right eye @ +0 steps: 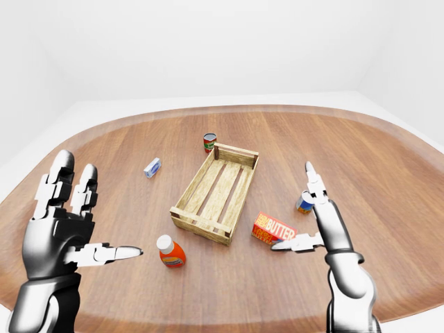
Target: Pick up the butter and put it in the tray.
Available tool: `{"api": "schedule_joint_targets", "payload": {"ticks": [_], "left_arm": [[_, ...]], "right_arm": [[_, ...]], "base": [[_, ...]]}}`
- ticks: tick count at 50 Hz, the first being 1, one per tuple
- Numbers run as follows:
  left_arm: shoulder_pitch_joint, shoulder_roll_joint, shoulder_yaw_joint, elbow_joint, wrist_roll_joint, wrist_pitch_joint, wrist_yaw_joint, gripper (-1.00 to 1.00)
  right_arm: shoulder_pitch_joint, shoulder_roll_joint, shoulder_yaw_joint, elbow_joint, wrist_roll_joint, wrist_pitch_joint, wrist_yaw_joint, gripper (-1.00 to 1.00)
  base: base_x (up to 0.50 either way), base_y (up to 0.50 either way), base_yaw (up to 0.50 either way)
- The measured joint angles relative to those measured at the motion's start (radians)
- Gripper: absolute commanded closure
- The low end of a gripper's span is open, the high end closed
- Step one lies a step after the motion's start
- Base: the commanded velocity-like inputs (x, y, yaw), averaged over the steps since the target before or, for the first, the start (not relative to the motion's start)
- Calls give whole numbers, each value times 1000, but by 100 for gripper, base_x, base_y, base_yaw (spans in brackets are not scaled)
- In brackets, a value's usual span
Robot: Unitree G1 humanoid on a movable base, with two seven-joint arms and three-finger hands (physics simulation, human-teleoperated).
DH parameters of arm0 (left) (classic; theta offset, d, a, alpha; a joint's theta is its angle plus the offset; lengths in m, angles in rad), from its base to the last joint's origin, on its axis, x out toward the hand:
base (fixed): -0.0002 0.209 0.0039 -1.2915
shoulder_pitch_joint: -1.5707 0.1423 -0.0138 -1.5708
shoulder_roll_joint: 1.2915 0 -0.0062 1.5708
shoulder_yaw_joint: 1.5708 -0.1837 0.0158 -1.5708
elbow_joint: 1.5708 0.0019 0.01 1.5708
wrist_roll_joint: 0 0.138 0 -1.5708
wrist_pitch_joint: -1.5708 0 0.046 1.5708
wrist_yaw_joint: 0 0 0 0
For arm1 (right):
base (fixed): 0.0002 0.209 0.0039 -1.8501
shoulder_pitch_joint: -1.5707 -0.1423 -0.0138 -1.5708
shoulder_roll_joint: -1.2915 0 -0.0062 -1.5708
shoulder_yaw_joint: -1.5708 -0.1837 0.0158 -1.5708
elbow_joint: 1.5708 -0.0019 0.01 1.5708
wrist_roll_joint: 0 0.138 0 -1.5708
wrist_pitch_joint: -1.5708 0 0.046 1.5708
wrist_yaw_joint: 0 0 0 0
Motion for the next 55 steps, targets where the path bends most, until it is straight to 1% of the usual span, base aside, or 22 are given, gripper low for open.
{"api": "schedule_joint_targets", "payload": {"ticks": [12, 20, 30, 55], "left_arm": [[3, -1, 0, -8, -2, 0, -2, -100], [4, -1, -1, -9, -2, 0, -3, -100], [5, -1, 0, -13, -4, 0, -3, -100], [0, 0, -1, -5, -4, 0, -3, -100]], "right_arm": [[-80, -74, 20, 273, 5, 0, -57, -100], [-118, -108, 37, 393, 21, 0, -83, -100], [-154, -137, 62, 509, 31, 0, -103, -100], [-224, -187, 118, 754, 25, 0, -104, -100]], "base": [[0, 0, 0], [0, 0, 0], [0, 0, 0], [0, 0, 0]]}}
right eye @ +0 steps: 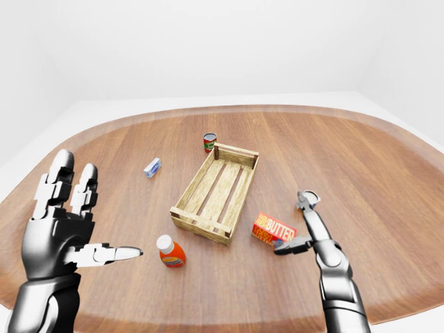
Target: Pick up the butter and put it in the tray.
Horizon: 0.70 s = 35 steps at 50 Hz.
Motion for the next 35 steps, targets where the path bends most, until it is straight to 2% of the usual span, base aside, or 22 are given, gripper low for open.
{"api": "schedule_joint_targets", "payload": {"ticks": [30, 35], "left_arm": [[3, 0, -3, -2, 3, 0, 2, -100], [2, 0, -3, -1, 3, 0, 2, -100]], "right_arm": [[-134, -46, 61, 287, 23, -17, -27, -100], [-162, -53, 71, 338, 24, -28, -33, -100]], "base": [[0, 0, 0], [0, 0, 0]]}}
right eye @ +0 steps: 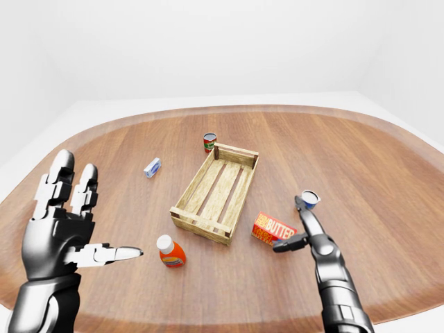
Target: Pick up the butter and put it in the tray.
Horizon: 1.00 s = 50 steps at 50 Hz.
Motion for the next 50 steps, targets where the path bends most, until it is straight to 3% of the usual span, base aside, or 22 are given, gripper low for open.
{"api": "schedule_joint_targets", "payload": {"ticks": [11, 23, 40, 50], "left_arm": [[0, 0, 0, 2, 0, 0, 0, -100], [-2, 1, 1, 3, 0, 0, -1, -100], [-2, 0, 6, -1, -2, 0, -1, -100], [2, -1, 5, -4, -2, 0, -2, -100]], "right_arm": [[-44, -14, 21, 93, 0, -18, -8, -100], [-70, -16, 40, 128, -14, 0, -6, -100], [-114, -14, 59, 228, -17, -31, -12, -100], [-123, -17, 68, 256, -23, -28, -17, -100]], "base": [[0, 0, 0], [0, 0, 0], [0, 0, 0], [0, 0, 0]]}}
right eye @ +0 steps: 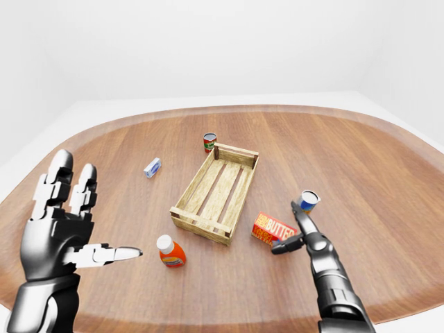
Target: Pick up the butter and put it in the tray.
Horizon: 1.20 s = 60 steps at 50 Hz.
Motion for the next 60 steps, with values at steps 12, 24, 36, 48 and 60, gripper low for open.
{"api": "schedule_joint_targets", "payload": {"ticks": [12, 24, 36, 48, 60], "left_arm": [[2, 0, -1, -1, 1, 0, -1, -100], [4, 0, -1, -4, 1, 0, -1, -100], [3, -1, 1, -5, -1, 0, -2, -100], [3, -1, 0, -5, 0, 0, -1, -100], [4, -1, -1, -5, 1, 0, -2, -100]], "right_arm": [[-1, 1, 3, 25, -1, 1, -1, -100], [-10, 3, 11, 57, -3, -3, -5, -100], [-14, 6, 21, 74, -19, 12, -12, -100], [-15, 7, 26, 88, -38, 29, -27, -100], [-39, 8, 26, 108, -40, 39, -40, -100]], "base": [[0, 0, 0], [0, 0, 0], [0, 0, 0], [0, 0, 0], [0, 0, 0]]}}
